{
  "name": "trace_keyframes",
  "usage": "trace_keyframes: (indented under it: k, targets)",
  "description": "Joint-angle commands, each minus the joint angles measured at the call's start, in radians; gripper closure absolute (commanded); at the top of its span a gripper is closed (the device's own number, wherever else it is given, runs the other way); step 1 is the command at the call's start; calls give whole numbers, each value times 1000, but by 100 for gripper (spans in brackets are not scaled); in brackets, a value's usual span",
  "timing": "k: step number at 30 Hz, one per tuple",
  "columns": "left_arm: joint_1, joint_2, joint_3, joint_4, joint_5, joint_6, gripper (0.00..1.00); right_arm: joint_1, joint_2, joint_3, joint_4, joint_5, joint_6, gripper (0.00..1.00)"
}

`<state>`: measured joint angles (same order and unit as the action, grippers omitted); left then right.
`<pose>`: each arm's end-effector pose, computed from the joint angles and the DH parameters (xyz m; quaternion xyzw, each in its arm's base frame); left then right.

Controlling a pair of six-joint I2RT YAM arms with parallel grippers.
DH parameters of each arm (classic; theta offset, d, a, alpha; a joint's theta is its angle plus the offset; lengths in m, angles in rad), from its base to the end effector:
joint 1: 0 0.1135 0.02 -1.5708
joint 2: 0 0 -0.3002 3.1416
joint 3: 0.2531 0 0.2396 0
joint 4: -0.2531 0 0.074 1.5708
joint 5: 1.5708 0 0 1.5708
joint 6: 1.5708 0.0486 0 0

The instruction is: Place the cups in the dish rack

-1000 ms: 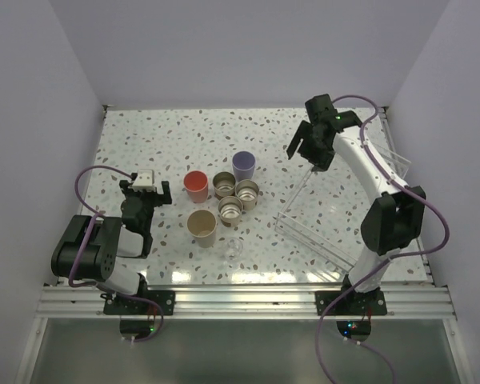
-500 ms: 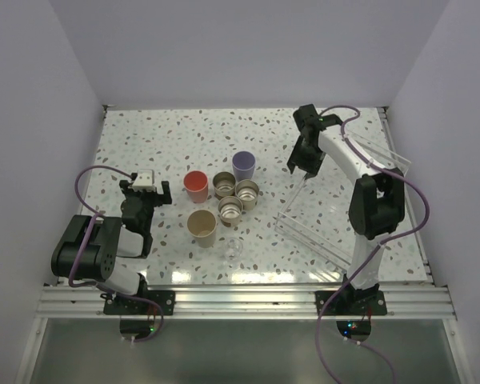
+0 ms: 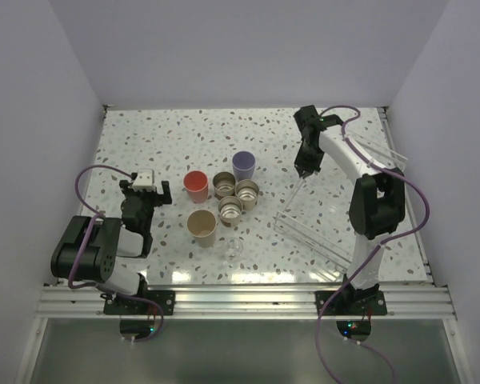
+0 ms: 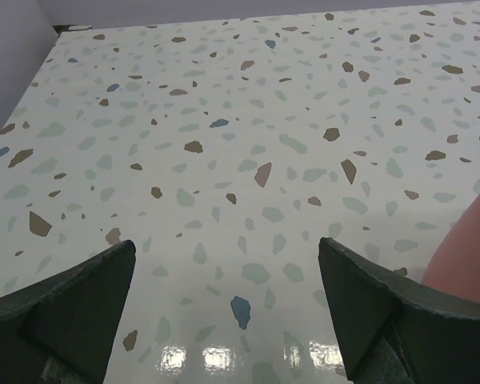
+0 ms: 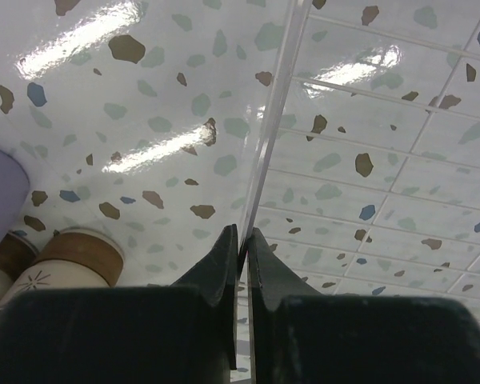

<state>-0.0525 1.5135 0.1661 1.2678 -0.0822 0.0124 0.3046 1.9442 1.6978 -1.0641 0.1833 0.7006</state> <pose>0.2346 -0.0083 0.1906 -0.0040 0.7346 0.0166 0.6783 0.3847 0.1116 0.2769 0.2059 0.9658 -0.0173 0.1570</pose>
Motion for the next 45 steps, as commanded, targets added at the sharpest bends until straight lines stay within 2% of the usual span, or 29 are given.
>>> trace_keyframes:
  k: [1,2,3,6,9,10,13,14,17,19,23,26,37,38,40,41,45]
  targets:
    - [8,-53,64,-37,-25,11,0,7,2,13,35,-11,-75,100]
    - [8,-73,103,-118,-40,6,0,13,4,19,35,-15,-82,100]
    - [6,-93,198,-301,-59,3,0,19,7,34,32,-12,-107,100]
    - [8,-125,300,-516,-82,11,0,59,18,60,24,16,-145,100]
    - [6,-211,332,-553,-70,-5,0,108,21,71,27,38,-184,100]
    - [8,-231,345,-576,-56,-55,0,132,22,71,29,47,-197,100]
    - [8,-266,446,-752,-22,-107,0,184,18,66,32,65,-220,100]
    - [8,-266,479,-859,-18,-115,0,195,16,65,33,70,-227,100]
    - [8,-251,590,-1025,19,-192,0,237,12,59,38,65,-237,100]
    - [8,-225,674,-1116,131,-226,0,272,9,53,41,61,-246,100]
    - [8,-150,800,-1336,217,-279,0,317,1,48,35,77,-242,100]
    - [8,-167,816,-1354,260,-285,0,320,-14,36,41,81,-233,100]
    - [6,-242,855,-1484,265,-253,0,324,-62,14,56,42,-174,100]
    - [6,-242,860,-1505,263,-252,0,323,-60,16,55,51,-168,98]
    - [6,-240,860,-1535,266,-247,0,323,-65,25,49,61,-164,86]
    - [5,-240,857,-1542,266,-246,0,324,-68,25,47,68,-164,69]
    - [-3,-240,849,-1572,271,-232,0,323,-108,46,39,100,-154,42]
